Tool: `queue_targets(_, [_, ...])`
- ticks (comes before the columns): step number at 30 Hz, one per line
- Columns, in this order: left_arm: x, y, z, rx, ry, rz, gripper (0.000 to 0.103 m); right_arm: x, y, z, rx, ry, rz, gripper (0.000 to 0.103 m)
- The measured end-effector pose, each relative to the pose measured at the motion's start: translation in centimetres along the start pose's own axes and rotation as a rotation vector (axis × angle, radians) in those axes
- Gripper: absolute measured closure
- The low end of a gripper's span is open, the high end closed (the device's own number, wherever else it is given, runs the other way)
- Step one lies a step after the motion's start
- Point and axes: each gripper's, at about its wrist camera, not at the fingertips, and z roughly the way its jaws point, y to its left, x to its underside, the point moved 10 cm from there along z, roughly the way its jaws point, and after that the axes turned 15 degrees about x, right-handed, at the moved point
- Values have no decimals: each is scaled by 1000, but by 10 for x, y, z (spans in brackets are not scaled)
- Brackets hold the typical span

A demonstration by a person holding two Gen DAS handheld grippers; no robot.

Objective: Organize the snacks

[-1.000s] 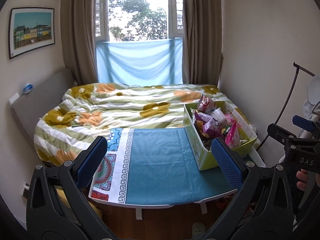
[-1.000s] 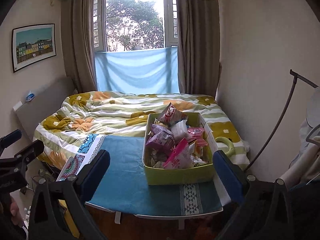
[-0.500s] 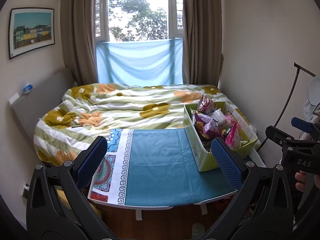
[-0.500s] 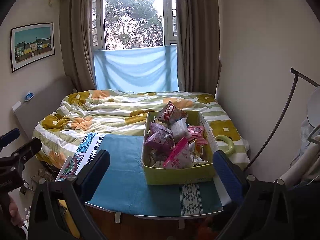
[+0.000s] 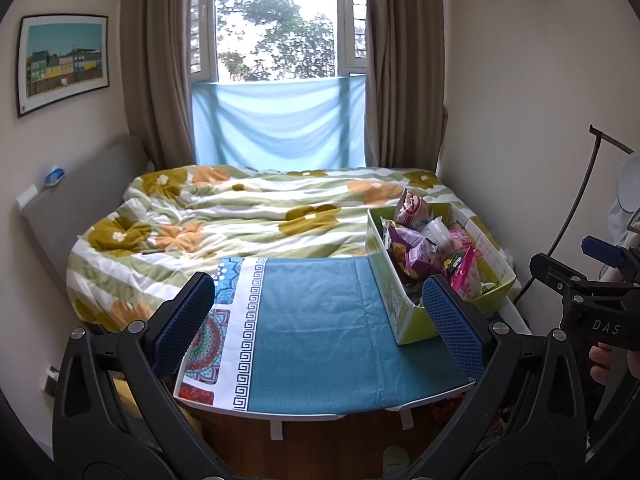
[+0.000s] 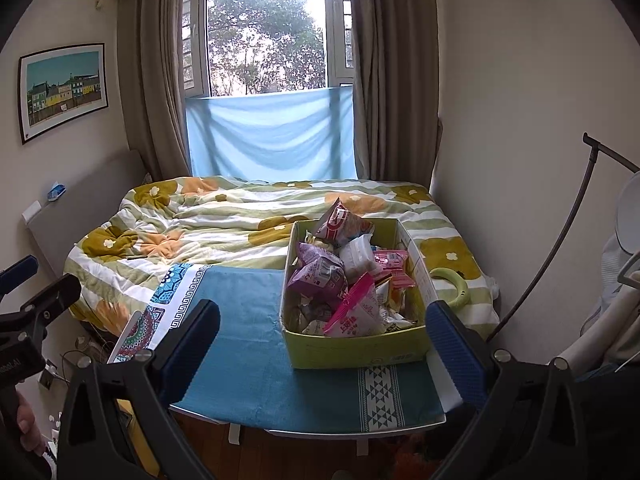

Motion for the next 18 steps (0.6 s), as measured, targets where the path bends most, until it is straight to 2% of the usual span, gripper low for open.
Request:
queue_targets(13, [3, -9, 6, 13, 14, 7, 0, 7, 1, 4, 0, 10, -1, 1])
queue_targets(18, [0, -11, 1, 35, -8, -10, 0, 6, 1, 4, 1, 10, -1, 1])
